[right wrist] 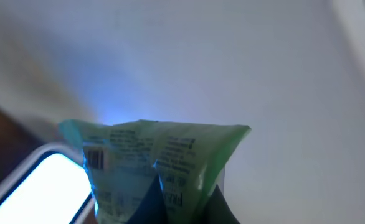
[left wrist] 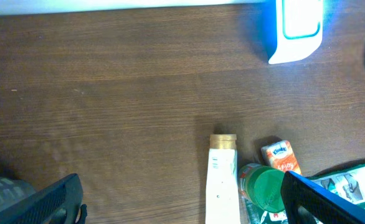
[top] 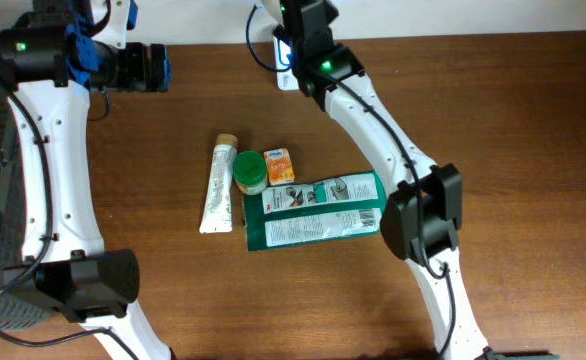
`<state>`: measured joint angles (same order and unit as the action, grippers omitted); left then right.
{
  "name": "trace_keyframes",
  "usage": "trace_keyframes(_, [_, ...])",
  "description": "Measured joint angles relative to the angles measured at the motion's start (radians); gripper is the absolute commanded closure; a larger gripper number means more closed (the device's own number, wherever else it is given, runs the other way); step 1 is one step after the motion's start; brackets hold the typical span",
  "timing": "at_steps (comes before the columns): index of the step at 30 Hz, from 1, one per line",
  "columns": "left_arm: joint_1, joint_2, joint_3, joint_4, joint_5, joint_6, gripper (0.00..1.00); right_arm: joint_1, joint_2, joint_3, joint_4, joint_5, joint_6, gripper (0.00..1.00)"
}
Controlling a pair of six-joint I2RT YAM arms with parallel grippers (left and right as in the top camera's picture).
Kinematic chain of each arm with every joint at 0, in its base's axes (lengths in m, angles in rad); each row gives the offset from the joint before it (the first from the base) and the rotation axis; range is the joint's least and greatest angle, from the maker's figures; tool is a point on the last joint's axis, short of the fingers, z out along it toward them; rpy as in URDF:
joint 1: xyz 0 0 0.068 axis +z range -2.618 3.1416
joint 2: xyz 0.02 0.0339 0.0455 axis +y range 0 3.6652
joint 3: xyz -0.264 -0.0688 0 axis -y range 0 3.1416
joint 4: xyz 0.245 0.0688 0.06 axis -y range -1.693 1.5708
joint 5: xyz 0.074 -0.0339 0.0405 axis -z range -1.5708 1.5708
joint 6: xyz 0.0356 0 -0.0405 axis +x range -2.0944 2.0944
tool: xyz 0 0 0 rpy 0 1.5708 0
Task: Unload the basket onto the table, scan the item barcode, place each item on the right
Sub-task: 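Hold the packet's barcode in front of the white scanner with the right gripper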
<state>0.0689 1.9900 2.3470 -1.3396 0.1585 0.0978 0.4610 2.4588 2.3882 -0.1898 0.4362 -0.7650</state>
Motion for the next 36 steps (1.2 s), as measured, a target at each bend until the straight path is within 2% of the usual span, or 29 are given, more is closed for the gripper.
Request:
trace_keyframes(5, [0.000,0.000,0.000,0.000,0.000,0.000,0.01,-0.001,0.091,0.000,0.160,0.008,-0.180,0.96])
trace_keyframes(14, [0.000,0.000,0.000,0.000,0.000,0.000,0.01,-0.013,0.187,-0.001,0.323,0.009,-0.247,0.96])
trace_keyframes(30, [0.000,0.000,0.000,-0.001,0.000,0.000,0.01,-0.021,0.188,-0.018,0.353,0.047,-0.322,0.96])
trace_keyframes(34, [0.000,0.000,0.000,-0.001,0.000,0.000,0.01,-0.021,0.184,-0.019,0.331,0.051,-0.277,0.96])
trace_keyframes(36, [0.000,0.000,0.000,-0.001,0.000,0.000,0.01,-0.021,0.164,-0.023,0.268,0.053,-0.233,0.96])
